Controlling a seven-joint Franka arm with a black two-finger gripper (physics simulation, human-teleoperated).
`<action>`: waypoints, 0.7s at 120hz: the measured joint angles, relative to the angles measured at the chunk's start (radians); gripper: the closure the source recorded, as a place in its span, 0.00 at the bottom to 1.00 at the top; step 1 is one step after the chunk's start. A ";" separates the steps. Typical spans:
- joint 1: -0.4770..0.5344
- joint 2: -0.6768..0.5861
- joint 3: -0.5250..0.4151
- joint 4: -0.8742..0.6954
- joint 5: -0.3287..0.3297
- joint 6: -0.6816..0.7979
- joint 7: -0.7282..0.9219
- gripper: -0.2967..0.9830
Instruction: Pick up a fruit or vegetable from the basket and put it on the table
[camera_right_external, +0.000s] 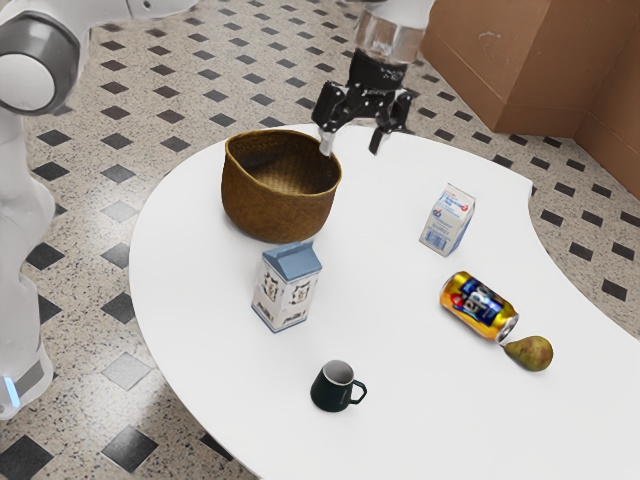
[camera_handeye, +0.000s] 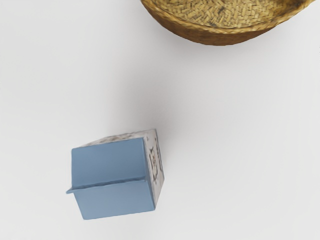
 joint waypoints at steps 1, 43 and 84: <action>0.005 -0.002 0.000 0.000 0.000 0.000 -0.005 0.23; -0.047 -0.134 0.015 -0.002 0.003 -0.045 -0.134 0.23; -0.014 -0.096 0.193 0.004 0.009 -0.064 -0.100 0.23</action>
